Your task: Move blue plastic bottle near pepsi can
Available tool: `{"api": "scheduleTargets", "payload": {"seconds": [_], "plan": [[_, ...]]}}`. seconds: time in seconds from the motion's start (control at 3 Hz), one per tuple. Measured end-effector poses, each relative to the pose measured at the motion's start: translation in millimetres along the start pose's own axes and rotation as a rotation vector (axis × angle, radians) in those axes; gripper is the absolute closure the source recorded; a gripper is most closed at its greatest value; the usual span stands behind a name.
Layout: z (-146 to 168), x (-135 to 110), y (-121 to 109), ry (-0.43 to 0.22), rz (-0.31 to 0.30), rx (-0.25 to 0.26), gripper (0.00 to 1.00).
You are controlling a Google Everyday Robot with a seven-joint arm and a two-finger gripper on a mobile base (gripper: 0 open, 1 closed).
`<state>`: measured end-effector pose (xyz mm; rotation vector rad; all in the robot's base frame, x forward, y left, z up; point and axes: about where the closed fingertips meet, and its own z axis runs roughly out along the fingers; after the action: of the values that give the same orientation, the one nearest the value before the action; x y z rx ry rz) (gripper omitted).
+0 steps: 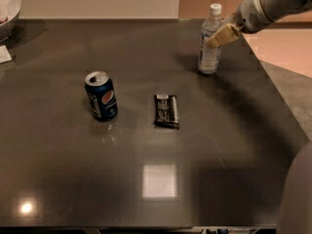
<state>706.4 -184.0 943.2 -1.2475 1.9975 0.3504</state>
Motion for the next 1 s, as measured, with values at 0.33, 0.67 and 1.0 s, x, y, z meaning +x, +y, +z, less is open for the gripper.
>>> {"api": "scheduleTargets", "payload": {"seconds": [0.33, 0.67, 1.0], "plan": [[1, -28, 26, -0.042, -0.038, -0.062, 1.00], [7, -60, 55, -0.094, -0.077, -0.131, 1.00], [18, -89, 87, -0.136, -0.128, -0.204, 1.00]]}}
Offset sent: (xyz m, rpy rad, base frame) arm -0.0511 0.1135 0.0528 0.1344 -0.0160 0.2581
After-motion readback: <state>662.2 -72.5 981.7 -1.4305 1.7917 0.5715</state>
